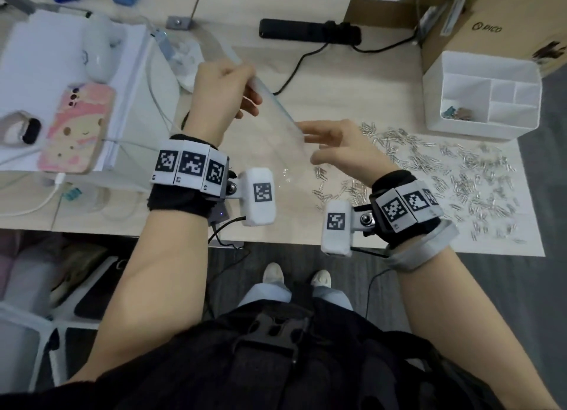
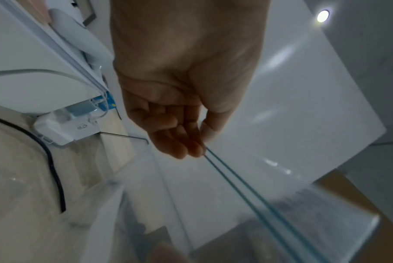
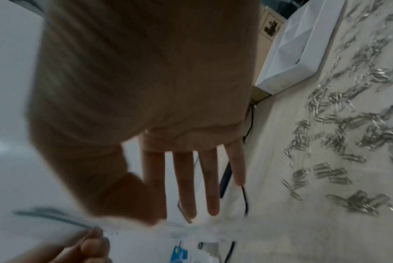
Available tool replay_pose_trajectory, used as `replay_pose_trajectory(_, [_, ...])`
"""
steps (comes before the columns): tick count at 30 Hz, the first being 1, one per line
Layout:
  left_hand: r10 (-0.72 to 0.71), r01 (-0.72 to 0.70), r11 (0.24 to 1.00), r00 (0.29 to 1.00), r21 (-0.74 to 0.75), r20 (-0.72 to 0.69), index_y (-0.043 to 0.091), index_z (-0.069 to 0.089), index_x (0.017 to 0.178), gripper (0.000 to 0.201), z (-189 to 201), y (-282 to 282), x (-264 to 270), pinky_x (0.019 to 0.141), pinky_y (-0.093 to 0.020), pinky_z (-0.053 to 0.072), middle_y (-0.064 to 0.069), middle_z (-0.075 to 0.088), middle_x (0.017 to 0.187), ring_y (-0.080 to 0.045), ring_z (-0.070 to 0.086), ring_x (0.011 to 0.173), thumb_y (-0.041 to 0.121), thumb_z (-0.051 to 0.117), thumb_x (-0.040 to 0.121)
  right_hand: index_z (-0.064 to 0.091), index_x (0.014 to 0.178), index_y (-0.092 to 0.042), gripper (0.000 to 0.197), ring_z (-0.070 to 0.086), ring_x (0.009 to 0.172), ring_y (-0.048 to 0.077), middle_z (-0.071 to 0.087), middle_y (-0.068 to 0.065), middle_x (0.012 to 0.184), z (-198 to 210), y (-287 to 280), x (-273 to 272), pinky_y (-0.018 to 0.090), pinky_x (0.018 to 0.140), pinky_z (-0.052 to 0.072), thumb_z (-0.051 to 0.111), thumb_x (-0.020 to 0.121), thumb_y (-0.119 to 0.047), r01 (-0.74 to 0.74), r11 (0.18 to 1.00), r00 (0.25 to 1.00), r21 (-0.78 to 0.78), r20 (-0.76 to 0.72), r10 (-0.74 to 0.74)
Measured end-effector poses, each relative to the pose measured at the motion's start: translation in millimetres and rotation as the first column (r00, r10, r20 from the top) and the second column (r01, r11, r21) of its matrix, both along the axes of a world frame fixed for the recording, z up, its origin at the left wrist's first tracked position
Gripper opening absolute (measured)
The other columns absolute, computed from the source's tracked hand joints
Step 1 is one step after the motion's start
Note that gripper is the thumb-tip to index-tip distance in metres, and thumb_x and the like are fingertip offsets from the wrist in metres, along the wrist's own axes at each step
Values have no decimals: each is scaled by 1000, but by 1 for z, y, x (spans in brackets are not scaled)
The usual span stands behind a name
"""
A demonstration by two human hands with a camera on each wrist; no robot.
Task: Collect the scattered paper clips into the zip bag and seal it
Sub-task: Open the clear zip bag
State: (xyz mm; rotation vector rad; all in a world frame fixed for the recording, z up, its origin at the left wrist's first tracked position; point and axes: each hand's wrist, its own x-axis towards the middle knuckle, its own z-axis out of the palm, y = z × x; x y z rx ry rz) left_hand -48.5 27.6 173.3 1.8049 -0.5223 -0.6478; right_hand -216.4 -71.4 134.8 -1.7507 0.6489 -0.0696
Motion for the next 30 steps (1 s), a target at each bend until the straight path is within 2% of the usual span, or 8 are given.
replay_pose_trajectory(4, [-51,54,998,995,-31,88,19,51,58,33,3,3,-15,40,-14,33,6,59,48,-10,56,42,20,51,91,55,133,-13,65,58,113,4,60,2,132,27,3,-4,15,97,46,60,69,-24,77,995,989,67,118,-85])
replay_pose_trajectory(7, [-90,95,995,988,-35,125,20,57,60,32,6,6,-20,43,-14,36,6,61,52,-9,58,46,22,52,91,60,126,-22,59,57,122,11,60,-1,132,39,3,-7,30,103,46,59,67,-24,79,979,980,189,163,-111])
replay_pose_trajectory(10, [-136,141,990,978,-22,159,19,58,61,31,10,7,-23,47,-13,40,6,63,54,-6,61,50,22,53,91,56,125,-18,57,56,126,17,60,0,130,48,4,-12,32,101,47,47,70,-13,-3,932,975,361,208,-78])
replay_pose_trajectory(15, [-259,256,966,936,44,239,5,67,83,25,11,6,-33,54,-19,49,-5,67,73,-6,66,59,25,54,93,62,116,-24,34,66,109,9,70,-6,115,60,7,-10,36,99,52,65,83,-28,63,970,989,233,117,-93])
replay_pose_trajectory(20, [-374,363,927,916,99,145,14,65,80,30,9,6,-39,58,-22,51,-4,69,78,-15,70,69,30,46,97,66,114,-9,30,70,100,16,73,5,103,61,19,-2,38,89,57,70,86,-20,163,986,983,40,84,-165])
replay_pose_trajectory(24, [-426,418,904,894,85,136,8,67,92,32,6,9,-39,64,-25,52,-7,70,82,-17,71,74,31,45,98,68,91,-13,4,72,84,18,72,6,84,58,21,-1,40,83,58,67,88,-11,208,977,975,42,78,-210])
replay_pose_trajectory(27, [-432,427,902,895,69,109,4,66,94,29,4,9,-42,65,-23,52,-3,68,79,-15,69,70,24,46,98,69,83,-11,11,70,77,17,69,8,77,56,20,-1,34,75,60,62,90,-8,225,973,970,47,80,-229])
replay_pose_trajectory(30, [-424,421,906,904,53,53,3,67,80,24,5,10,-44,66,-22,51,-6,68,76,-13,68,67,14,51,92,71,78,-8,17,70,76,21,69,11,74,54,17,-3,32,67,61,60,91,-7,245,967,966,63,72,-249])
